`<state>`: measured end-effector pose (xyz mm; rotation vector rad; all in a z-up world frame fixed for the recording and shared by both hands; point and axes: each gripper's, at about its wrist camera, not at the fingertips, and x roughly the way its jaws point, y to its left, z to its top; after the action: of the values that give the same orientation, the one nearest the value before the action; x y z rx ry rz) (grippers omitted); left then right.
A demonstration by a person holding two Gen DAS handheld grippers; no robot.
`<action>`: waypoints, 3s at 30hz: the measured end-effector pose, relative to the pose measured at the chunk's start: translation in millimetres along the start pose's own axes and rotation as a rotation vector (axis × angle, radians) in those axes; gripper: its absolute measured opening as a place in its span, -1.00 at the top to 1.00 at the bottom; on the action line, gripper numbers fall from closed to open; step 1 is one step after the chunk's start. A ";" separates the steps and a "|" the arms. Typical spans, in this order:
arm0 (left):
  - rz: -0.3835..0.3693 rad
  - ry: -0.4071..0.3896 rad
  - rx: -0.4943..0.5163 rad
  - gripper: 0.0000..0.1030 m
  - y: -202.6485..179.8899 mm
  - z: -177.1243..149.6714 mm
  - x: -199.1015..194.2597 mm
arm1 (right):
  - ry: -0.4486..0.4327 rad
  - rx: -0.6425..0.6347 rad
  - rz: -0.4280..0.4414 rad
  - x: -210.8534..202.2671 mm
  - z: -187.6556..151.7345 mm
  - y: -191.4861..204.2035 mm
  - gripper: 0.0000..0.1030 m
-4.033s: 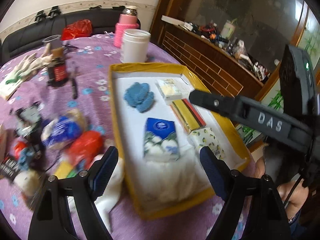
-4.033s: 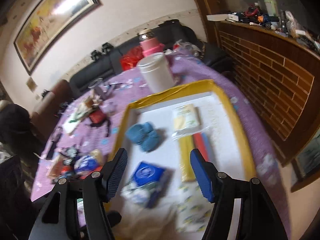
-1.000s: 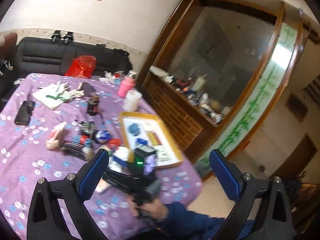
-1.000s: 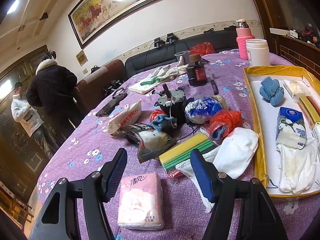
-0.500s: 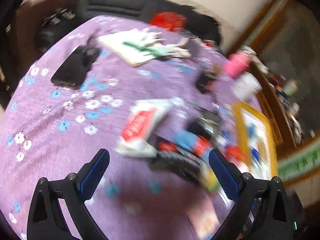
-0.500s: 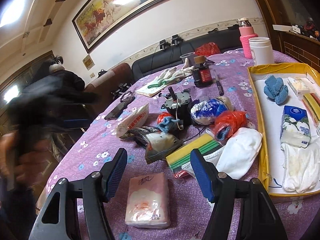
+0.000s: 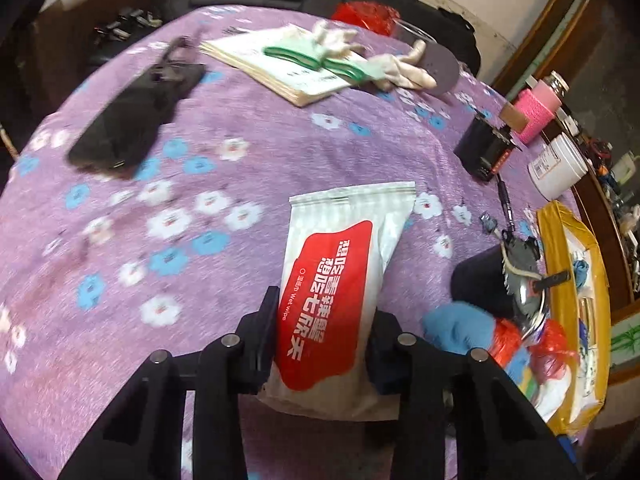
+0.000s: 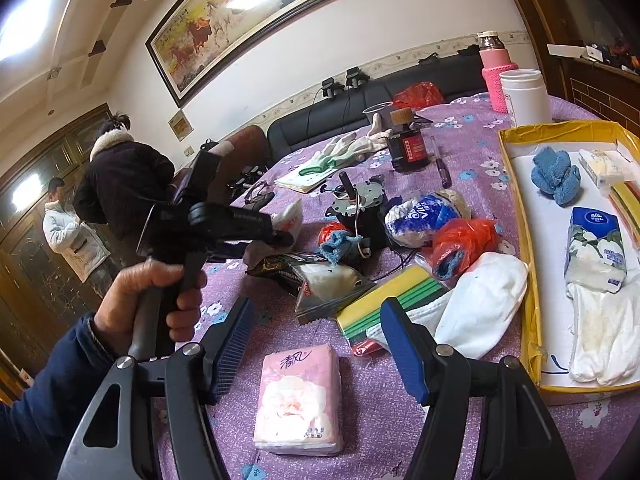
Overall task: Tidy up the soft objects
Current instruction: 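Grasp the white-and-red wet-wipe pack with the left gripper, then grasp the pink rose tissue pack with the right gripper while the left holds the wet-wipe pack, then carry the wet-wipe pack and pink tissue pack over the yellow-rimmed tray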
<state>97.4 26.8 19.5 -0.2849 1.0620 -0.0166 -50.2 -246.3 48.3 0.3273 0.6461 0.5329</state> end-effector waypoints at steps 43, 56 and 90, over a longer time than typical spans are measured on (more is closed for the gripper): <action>-0.043 -0.360 -0.051 0.26 35.1 -94.8 -78.0 | 0.127 -0.275 -0.116 32.6 -5.9 50.1 -0.07; 0.184 -0.688 0.130 0.25 -7.5 -117.0 -122.8 | 0.072 -0.166 -0.030 30.8 0.6 33.0 -0.08; 0.210 -0.656 0.170 0.25 -16.3 -116.8 -114.3 | 0.051 -0.139 -0.116 22.6 1.0 27.2 -0.08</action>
<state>-57.4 2.2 68.6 -0.0140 0.4294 0.1647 -44.3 -211.5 50.3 0.1445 0.6693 0.4737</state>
